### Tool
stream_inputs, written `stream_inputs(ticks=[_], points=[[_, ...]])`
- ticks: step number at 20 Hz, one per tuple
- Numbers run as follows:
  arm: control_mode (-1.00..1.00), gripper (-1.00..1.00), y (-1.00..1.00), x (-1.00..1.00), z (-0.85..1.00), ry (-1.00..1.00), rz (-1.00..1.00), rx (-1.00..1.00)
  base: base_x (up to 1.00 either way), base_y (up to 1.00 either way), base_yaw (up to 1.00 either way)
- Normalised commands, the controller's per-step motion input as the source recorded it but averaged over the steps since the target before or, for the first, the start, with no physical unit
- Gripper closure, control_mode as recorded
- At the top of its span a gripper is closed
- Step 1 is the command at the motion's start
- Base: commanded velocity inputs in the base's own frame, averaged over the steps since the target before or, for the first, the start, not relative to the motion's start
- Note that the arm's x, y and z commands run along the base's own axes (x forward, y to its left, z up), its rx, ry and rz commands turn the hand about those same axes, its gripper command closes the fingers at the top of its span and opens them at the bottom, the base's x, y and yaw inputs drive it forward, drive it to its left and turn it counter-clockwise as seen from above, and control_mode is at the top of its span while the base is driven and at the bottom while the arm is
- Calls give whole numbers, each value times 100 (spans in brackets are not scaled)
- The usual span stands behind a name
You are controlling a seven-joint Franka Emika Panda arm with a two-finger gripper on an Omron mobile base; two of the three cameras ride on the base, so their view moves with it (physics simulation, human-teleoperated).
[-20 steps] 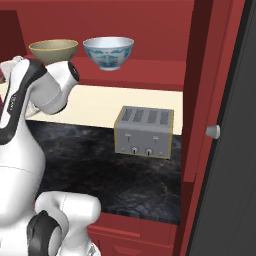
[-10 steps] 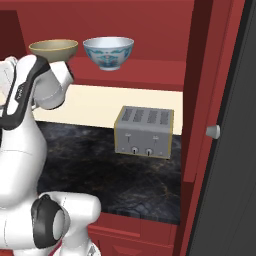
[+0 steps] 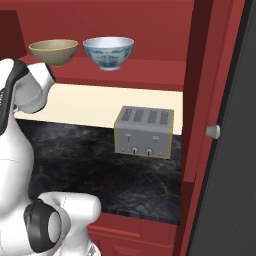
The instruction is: Move the bowls from the cabinet to the plates on the dining table.
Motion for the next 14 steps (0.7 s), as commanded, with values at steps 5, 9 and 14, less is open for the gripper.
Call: stream_inputs(ticks=[5,9,14], points=[[-100,-100,67,-15,0,-16,-3,0,0,0,0],[-100,-100,84,0,-1,-13,-7,-3,0,0,0],[-100,-100,86,0,-9,-12,-7,-9,0,0,0]])
